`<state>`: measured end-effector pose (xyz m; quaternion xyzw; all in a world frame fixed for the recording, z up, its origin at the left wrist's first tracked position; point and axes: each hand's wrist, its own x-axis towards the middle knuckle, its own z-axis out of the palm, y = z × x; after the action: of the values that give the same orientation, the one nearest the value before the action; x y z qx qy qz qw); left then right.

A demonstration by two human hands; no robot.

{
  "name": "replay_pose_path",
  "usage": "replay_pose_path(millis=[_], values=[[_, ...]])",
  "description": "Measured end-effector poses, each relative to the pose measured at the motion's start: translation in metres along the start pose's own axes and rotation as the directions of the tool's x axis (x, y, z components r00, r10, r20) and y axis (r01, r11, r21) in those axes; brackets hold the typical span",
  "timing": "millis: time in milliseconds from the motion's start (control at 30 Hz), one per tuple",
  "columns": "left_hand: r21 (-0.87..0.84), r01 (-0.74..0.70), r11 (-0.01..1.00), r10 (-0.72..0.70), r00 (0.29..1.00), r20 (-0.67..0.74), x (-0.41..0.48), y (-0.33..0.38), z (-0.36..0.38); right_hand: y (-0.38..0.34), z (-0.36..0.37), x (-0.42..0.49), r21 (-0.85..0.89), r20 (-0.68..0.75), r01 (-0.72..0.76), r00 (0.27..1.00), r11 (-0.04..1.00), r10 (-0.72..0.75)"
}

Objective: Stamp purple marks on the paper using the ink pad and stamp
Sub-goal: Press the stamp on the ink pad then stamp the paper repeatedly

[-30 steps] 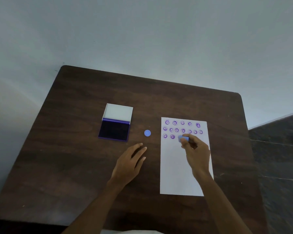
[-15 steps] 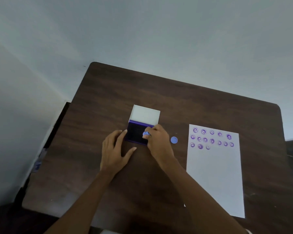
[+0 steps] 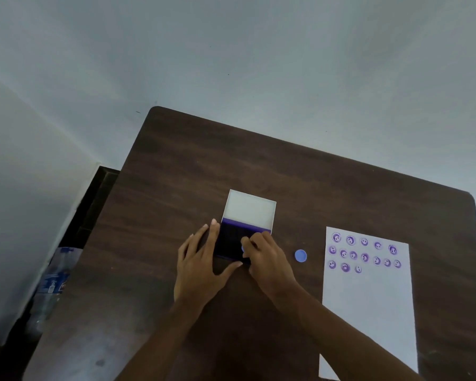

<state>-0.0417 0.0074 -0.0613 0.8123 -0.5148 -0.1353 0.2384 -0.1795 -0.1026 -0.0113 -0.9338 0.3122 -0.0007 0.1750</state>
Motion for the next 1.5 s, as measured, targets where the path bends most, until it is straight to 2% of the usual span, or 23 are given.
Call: replay_pose_path(millis=[133, 233, 333, 400, 467, 533, 567, 600, 733, 867, 1067, 1233, 1500], values=[[0.005, -0.002, 1.000, 0.002, 1.000, 0.015, -0.002, 0.004, -0.005, -0.007, -0.003, -0.002, 0.022, -0.039, -0.052, 0.998, 0.998, 0.053], [-0.014, -0.016, 1.000, 0.016, 1.000, 0.000, -0.002, 0.006, -0.003, -0.008, -0.005, -0.015, 0.218, -0.090, -0.229, 0.963, 0.949, 0.254], [0.026, -0.047, 0.999, 0.047, 0.999, -0.024, -0.009, 0.011, -0.001, 0.008, -0.022, -0.052, 0.406, -0.216, -0.355, 0.858, 0.842, 0.465], [0.064, -0.154, 0.986, 0.159, 0.984, -0.076, -0.019, 0.032, 0.003, 0.031, -0.038, -0.086, 0.507, -0.295, -0.402, 0.750, 0.762, 0.592], [0.037, -0.386, 0.922, 0.387, 0.916, -0.103, -0.035, 0.064, 0.018, 0.060, -0.050, -0.115, 0.514, -0.334, -0.454, 0.675, 0.727, 0.658], [-0.009, -0.609, 0.793, 0.609, 0.793, -0.036, -0.049, 0.099, 0.044, 0.091, -0.056, -0.137, 0.480, -0.334, -0.535, 0.621, 0.695, 0.709], [-0.031, -0.664, 0.747, 0.665, 0.747, 0.014, -0.054, 0.112, 0.057, 0.105, -0.059, -0.144, 0.484, -0.330, -0.565, 0.589, 0.668, 0.737], [-0.056, -0.681, 0.730, 0.683, 0.728, 0.061, -0.057, 0.120, 0.068, 0.115, -0.060, -0.147, 0.504, -0.324, -0.578, 0.563, 0.642, 0.760], [-0.093, -0.640, 0.763, 0.646, 0.743, 0.175, -0.058, 0.135, 0.090, 0.148, -0.061, -0.152, 0.608, -0.277, -0.575, 0.492, 0.547, 0.825], [-0.029, -0.670, 0.742, 0.657, 0.717, 0.233, -0.056, 0.132, 0.091, 0.160, -0.056, -0.149, 0.626, -0.224, -0.593, 0.485, 0.506, 0.845], [-0.018, -0.659, 0.752, 0.644, 0.728, 0.235, -0.056, 0.133, 0.091, 0.169, -0.049, -0.147, 0.607, -0.179, -0.608, 0.522, 0.511, 0.834], [-0.023, -0.654, 0.756, 0.640, 0.732, 0.234, -0.057, 0.134, 0.090, 0.171, -0.047, -0.146, 0.619, -0.151, -0.611, 0.523, 0.493, 0.839], [-0.012, -0.656, 0.755, 0.638, 0.730, 0.246, -0.056, 0.134, 0.090, 0.171, -0.049, -0.142, 0.568, -0.174, -0.615, 0.560, 0.547, 0.810]])
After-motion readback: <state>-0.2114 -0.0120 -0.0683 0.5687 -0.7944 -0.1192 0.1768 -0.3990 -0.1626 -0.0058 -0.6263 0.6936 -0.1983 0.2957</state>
